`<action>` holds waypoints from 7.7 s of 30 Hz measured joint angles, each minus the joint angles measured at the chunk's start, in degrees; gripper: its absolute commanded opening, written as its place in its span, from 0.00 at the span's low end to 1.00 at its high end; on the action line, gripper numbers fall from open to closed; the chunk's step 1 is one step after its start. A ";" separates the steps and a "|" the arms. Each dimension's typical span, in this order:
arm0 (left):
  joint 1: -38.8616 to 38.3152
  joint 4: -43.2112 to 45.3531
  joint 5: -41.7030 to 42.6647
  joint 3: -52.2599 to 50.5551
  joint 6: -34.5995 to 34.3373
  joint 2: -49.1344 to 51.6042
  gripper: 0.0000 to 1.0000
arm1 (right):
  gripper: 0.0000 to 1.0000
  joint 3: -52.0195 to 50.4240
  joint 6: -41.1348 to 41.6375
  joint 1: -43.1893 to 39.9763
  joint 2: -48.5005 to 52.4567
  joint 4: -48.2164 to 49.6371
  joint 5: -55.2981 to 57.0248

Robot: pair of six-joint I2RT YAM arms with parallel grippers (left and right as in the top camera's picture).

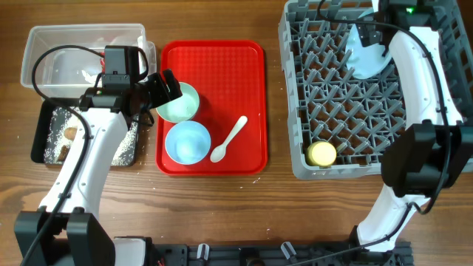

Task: Sort waste into correct bins and load items into the dishwasher rack
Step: 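Stand the light blue plate upright in the rack with the right gripper, then grasp the green bowl rim with the right gripper and lift, then place the green bowl tilted in the rack with the right gripper, then grasp the blue bowl rim with the right gripper and lift, then set the blue bowl into the rack with the right gripper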

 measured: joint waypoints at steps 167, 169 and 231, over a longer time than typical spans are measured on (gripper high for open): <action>15.67 -7.43 -0.85 3.08 0.00 -17.31 1.00 | 0.46 -22.03 41.13 46.01 2.91 8.09 -35.54; 15.67 -7.45 -0.87 3.08 0.00 -17.31 1.00 | 0.41 -22.03 42.62 45.97 4.37 8.94 -35.36; 15.67 -7.43 -0.85 3.08 0.00 -17.31 1.00 | 0.04 -18.99 9.81 23.28 -5.97 -7.58 42.27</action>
